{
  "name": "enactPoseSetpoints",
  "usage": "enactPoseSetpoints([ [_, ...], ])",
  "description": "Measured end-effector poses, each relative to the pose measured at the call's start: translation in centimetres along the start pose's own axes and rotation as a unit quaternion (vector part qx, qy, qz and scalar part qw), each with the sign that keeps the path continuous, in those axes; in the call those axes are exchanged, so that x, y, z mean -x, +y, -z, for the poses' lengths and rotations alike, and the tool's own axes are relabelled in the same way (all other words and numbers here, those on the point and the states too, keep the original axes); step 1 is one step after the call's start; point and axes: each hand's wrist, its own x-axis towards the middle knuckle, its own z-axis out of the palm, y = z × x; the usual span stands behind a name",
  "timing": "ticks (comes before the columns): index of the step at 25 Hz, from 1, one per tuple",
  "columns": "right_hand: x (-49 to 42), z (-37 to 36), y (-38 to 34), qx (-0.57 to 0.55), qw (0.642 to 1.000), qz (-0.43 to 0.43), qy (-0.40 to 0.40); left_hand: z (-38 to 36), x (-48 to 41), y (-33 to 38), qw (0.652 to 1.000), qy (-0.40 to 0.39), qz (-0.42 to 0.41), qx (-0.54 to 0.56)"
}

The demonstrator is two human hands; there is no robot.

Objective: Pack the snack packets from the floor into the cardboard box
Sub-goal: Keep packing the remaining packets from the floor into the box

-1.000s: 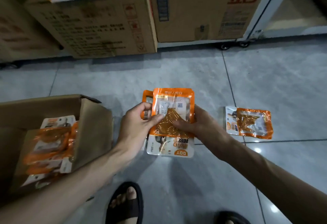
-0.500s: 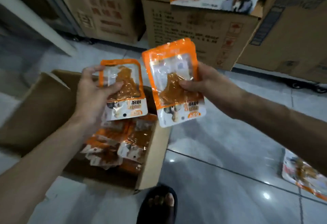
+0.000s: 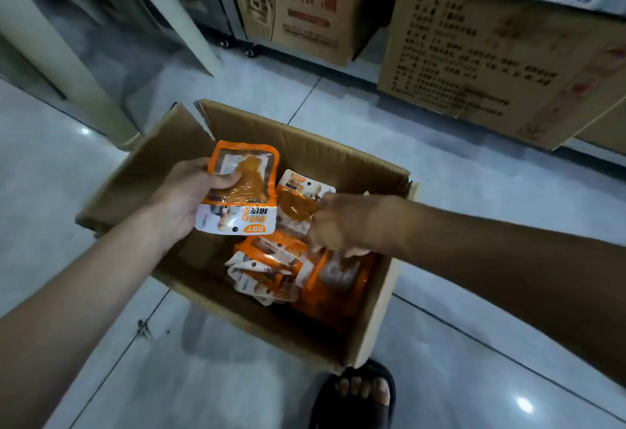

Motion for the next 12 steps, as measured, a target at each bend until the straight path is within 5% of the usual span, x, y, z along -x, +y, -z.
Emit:
enactPoseSetpoints([
  [4,-1.5,-4.3,-0.3,0.122,0.992,0.027,-0.009,-0.8,-0.2,0.2,0.999,-0.024,0.011,-0.047],
  [12,-0.9,-3.7,-0.9,-0.076,0.992,-0.03,0.099,-1.6,0.2,0.2,0.996,-0.031,0.017,-0.077],
])
